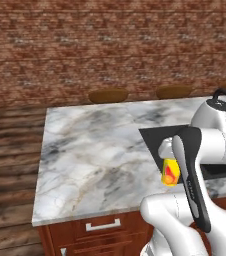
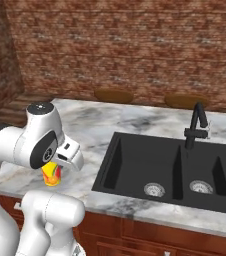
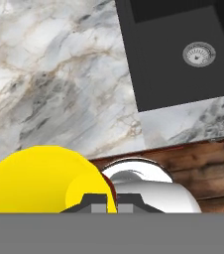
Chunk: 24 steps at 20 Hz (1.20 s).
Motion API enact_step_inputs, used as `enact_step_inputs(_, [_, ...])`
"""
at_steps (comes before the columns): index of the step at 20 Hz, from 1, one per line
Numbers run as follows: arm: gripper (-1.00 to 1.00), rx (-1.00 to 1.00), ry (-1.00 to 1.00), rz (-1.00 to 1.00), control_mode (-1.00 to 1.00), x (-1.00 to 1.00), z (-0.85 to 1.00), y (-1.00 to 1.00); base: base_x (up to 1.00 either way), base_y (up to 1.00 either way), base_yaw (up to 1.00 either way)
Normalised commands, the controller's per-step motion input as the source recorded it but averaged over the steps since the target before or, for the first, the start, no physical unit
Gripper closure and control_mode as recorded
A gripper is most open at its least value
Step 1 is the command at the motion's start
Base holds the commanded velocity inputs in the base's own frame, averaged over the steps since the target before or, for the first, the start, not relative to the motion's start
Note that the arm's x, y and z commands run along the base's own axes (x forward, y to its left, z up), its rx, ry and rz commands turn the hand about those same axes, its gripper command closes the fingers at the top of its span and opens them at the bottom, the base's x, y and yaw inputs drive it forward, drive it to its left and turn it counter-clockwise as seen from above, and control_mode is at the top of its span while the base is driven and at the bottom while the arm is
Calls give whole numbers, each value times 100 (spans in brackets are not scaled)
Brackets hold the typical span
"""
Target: Pick the cup and bowl from the counter and place them on the counter next to the sink.
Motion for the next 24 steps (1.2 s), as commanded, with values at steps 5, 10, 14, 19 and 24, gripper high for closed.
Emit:
enact_step_inputs(5, [100,0,0,0,100,0,0,0,0,0,0])
enact_step_inputs(10, [100,0,0,0,100,0,0,0,0,0,0])
enact_step_inputs(14, [100,0,0,0,100,0,0,0,0,0,0])
enact_step_inputs(19, [100,0,0,0,100,0,0,0,0,0,0])
enact_step_inputs(24, [100,0,2,0,-100,0,0,0,0,0,0])
